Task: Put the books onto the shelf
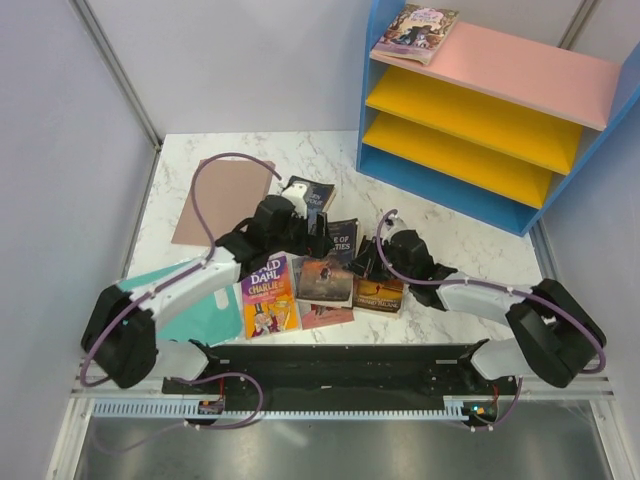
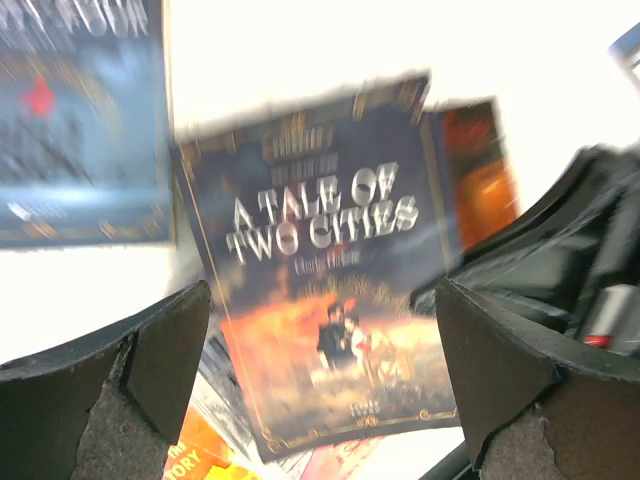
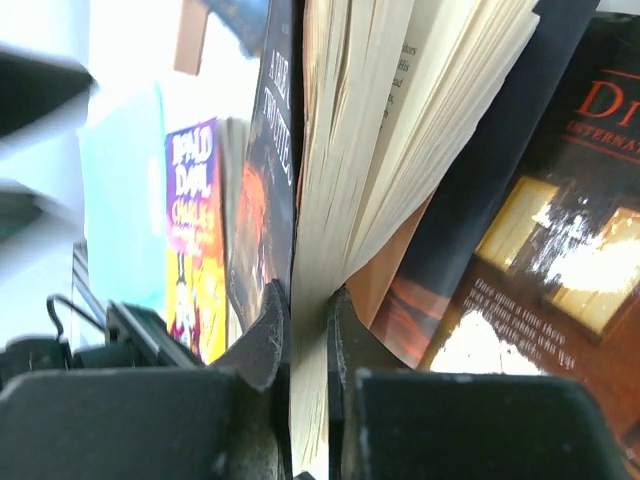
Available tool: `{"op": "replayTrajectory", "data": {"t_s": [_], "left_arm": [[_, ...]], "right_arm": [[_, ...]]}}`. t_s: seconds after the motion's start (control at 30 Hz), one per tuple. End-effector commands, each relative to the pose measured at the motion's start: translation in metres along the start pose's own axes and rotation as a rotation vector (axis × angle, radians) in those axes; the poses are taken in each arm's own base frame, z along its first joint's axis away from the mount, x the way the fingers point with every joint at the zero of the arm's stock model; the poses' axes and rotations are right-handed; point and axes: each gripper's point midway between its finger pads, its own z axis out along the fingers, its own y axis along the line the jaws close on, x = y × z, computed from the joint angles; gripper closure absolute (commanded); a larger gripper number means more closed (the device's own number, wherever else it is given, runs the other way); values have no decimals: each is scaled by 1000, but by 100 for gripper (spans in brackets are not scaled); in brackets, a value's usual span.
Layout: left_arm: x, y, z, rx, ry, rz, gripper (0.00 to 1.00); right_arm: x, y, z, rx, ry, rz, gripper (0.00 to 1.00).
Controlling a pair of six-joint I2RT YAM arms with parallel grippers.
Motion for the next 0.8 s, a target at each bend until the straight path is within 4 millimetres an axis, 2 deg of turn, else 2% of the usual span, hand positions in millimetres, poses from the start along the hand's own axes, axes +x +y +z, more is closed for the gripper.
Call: {"op": "replayTrajectory", "data": {"t_s": [0.0,0.13,0.17,0.2,0.23,0.27,0.3,0.37,0.57,0.77], "left_arm": [[-37,-2,-28,41,-144,32,0],[-55,-2,-51,198,-196,-3,0],[-62,-4,-59,240,-225,-12,0],[-57,-3,-62,280,-225,-19,0],[-54,-10,-69,364,-215,-19,0],[-62,-3,-74,379,-253,-26,0],[-55,-7,-77,425,-239,-17,0],[-52,-6,-78,444,-232,-3,0],[-39,-20,-73,565,-167,-18,0],[-23,-19,-57,617,-120,-67,0]], "right_arm": [[-42,66,-27,-204,-120,-135,100],[-55,81,-48,-256,-153,-185,100],[-61,90,-59,-290,-178,-197,100],[-70,90,-64,-296,-199,-194,100],[-72,95,-70,-319,-201,-196,100],[-78,101,-80,-343,-225,-199,100],[-87,100,-85,-345,-249,-196,100],[-94,106,-96,-370,-270,-203,100],[-90,97,-91,-366,-240,-187,100],[-92,107,-95,-423,-246,-183,100]]}}
